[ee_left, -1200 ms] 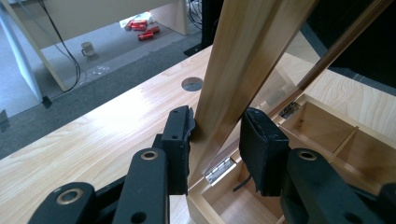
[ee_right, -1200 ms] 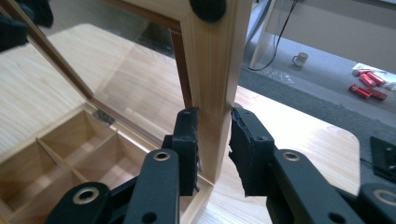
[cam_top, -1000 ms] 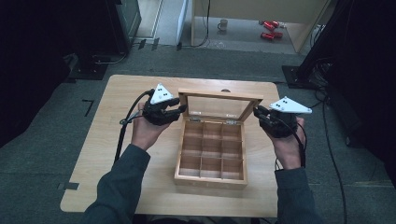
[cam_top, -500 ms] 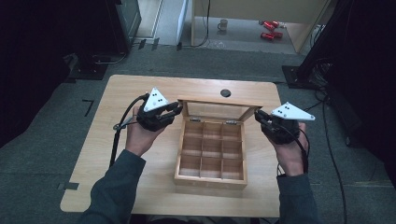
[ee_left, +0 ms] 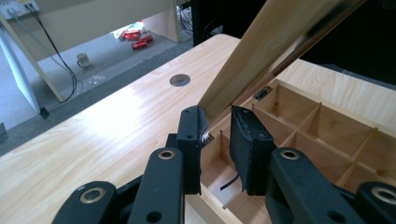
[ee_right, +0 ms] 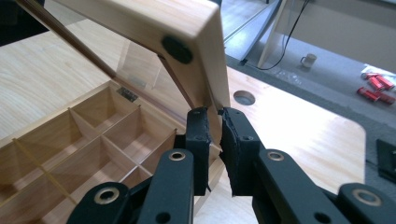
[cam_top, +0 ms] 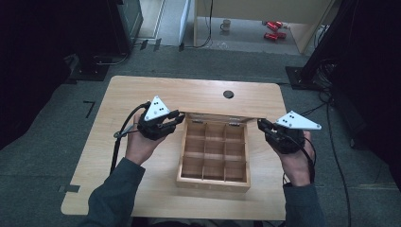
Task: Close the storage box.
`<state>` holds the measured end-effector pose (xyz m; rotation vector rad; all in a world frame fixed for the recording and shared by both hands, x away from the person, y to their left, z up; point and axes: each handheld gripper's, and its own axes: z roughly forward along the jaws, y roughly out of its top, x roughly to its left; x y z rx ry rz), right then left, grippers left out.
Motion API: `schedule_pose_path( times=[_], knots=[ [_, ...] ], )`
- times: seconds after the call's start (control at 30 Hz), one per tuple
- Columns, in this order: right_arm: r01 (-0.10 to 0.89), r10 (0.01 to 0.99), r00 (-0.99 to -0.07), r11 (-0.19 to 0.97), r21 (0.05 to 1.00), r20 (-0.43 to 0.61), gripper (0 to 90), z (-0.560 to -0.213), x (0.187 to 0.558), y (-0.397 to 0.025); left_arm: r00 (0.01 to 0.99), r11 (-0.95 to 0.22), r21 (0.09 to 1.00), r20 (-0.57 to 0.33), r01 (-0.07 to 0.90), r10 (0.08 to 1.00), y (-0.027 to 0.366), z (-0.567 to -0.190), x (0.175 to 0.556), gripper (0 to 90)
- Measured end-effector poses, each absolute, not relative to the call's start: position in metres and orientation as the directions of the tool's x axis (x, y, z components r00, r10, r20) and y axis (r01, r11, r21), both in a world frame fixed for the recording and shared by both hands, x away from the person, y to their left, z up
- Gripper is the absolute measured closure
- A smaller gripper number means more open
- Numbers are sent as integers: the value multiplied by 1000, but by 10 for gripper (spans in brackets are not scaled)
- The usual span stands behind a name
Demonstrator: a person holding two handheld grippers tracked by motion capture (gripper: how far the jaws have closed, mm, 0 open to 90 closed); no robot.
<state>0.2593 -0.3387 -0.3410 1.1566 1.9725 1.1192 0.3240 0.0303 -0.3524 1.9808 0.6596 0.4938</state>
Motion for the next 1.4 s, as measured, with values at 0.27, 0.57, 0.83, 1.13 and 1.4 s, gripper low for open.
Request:
schedule_pose_path(
  times=[0.27, 0.57, 0.83, 1.13, 1.4],
  knots=[
    [420, 887, -462, 239, 875, -20, 816, -353, 256, -341, 775, -389, 881, 41, 270, 631, 31, -366, 324, 744],
    [438, 879, -476, 226, 870, 11, 813, -363, 247, -343, 777, -358, 889, 4, 285, 630, 35, -377, 313, 741],
    [435, 868, -497, 246, 866, 4, 800, -370, 236, -343, 781, -366, 889, 17, 274, 625, 37, -385, 301, 744],
    [430, 861, -509, 258, 865, -4, 798, -381, 223, -342, 784, -377, 885, 22, 273, 620, 39, -395, 288, 747],
    [433, 851, -526, 273, 859, -5, 797, -396, 211, -342, 785, -401, 878, 48, 261, 618, 39, -408, 277, 749]
  ],
)
